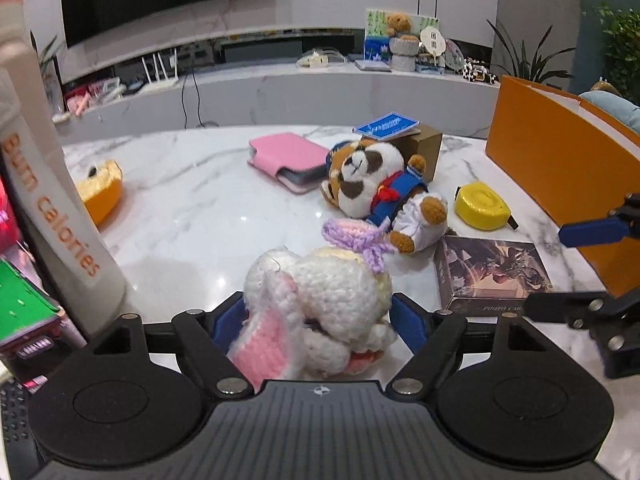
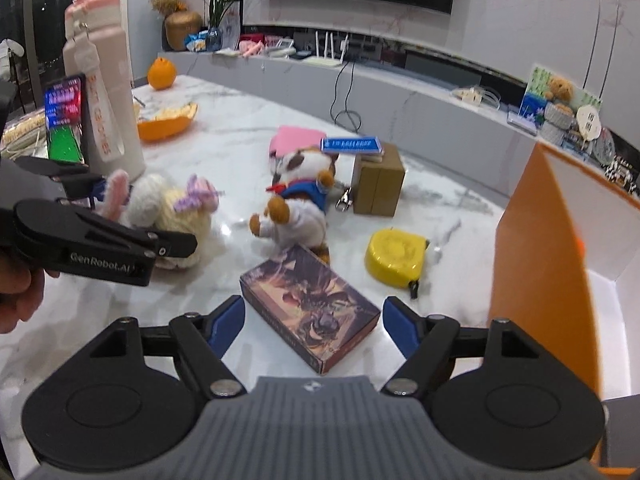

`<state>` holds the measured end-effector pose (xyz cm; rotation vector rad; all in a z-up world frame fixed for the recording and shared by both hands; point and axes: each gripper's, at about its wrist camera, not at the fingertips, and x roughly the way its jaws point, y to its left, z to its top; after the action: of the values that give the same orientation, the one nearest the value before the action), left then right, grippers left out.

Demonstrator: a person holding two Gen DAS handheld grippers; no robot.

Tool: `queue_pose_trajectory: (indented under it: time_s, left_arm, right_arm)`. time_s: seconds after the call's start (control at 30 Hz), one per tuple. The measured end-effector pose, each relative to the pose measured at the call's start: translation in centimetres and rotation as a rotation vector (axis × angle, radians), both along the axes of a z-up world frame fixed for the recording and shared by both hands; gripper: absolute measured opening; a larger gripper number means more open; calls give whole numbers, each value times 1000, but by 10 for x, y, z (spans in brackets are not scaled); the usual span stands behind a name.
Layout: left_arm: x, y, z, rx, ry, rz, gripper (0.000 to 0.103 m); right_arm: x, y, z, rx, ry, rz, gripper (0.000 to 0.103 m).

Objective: Organize objects
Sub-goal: 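Grasp the white-pink crochet bunny with the left tool while the right tool grasps the dark card box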

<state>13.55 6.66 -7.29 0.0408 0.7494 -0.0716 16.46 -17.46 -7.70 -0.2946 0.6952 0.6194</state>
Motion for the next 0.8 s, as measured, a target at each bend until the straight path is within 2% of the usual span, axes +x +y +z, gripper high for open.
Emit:
queue_pose_trajectory:
  time_s: [0.17,0.27,0.33,0.63,0.8]
  left_arm:
    - [0,5,-3,-57,11,-5,86]
    - [-1,7,-3,-69,18,-10,84]
    - [-2,8,-3,-80,27,-8,82]
    - [-12,2,-6,-68,52,-3,81]
    - [-17,-1,-5,-72,57,1,81]
  right_arm:
    - [13,6,-15,4,32,1,77]
    - [18,9,-22,-4,18,4,85]
    - [22,12,-25,-8,9,6,86]
    - [31,22,-38,-24,-3,34,91]
    - [35,19,-41,20,3,44,93]
